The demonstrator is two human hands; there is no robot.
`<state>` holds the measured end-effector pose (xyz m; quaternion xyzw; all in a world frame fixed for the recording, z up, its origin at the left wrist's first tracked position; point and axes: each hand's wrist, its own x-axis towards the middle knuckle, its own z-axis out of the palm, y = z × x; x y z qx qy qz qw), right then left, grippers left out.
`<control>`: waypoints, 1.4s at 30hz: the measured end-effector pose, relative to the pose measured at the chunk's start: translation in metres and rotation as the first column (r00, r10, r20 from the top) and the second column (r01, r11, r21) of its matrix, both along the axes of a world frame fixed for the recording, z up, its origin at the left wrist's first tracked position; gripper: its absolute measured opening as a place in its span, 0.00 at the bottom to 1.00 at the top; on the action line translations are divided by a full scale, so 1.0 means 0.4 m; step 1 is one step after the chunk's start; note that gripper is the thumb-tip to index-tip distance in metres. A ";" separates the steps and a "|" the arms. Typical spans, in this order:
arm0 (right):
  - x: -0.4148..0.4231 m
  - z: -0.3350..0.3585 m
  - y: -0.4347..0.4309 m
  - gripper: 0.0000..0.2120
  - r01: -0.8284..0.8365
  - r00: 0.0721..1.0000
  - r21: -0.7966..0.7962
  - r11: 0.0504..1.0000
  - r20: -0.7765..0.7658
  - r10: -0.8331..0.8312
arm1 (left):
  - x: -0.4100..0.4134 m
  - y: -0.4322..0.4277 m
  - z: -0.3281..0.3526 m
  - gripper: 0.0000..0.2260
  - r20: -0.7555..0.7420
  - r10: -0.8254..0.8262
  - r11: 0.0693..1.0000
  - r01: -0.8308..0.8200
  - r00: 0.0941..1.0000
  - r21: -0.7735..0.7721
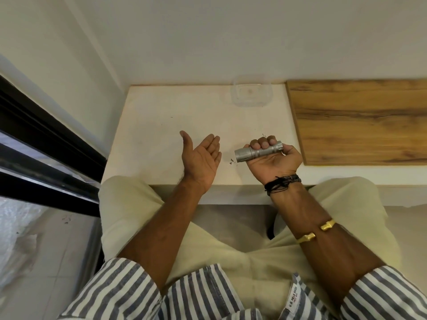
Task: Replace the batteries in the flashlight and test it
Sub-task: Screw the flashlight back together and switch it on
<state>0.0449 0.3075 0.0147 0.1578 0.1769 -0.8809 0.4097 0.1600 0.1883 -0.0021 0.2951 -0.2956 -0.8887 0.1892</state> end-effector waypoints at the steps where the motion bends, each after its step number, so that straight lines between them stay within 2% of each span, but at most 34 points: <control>1: 0.002 0.002 0.000 0.07 0.001 1.000 -0.006 1.000 -0.003 -0.001 | 0.000 -0.001 0.000 0.44 0.001 -0.003 1.000 0.003 1.000 -0.002; 12: 0.002 0.005 0.010 0.08 -0.024 0.999 -0.057 0.998 -0.037 0.022 | 0.004 -0.013 -0.003 0.46 -0.046 -0.011 0.999 0.012 0.999 0.030; 23: 0.003 0.008 0.009 0.07 -0.002 1.000 -0.042 0.999 -0.024 0.001 | 0.001 -0.007 -0.006 0.45 -0.008 -0.007 1.000 0.007 1.000 -0.028; 34: -0.004 0.003 0.014 0.06 -0.004 1.000 -0.061 0.998 -0.013 0.004 | 0.003 -0.011 -0.008 0.47 -0.037 -0.023 1.000 0.023 0.999 0.010; 40: -0.003 0.002 0.017 0.11 -0.065 0.996 -0.110 0.992 -0.061 0.058 | 0.003 -0.012 -0.004 0.48 -0.089 -0.034 0.997 0.040 0.995 0.066; 42: -0.006 0.005 0.018 0.10 -0.090 0.994 -0.105 0.990 -0.075 0.083 | 0.003 -0.012 -0.003 0.48 -0.095 -0.038 0.996 0.045 0.995 0.072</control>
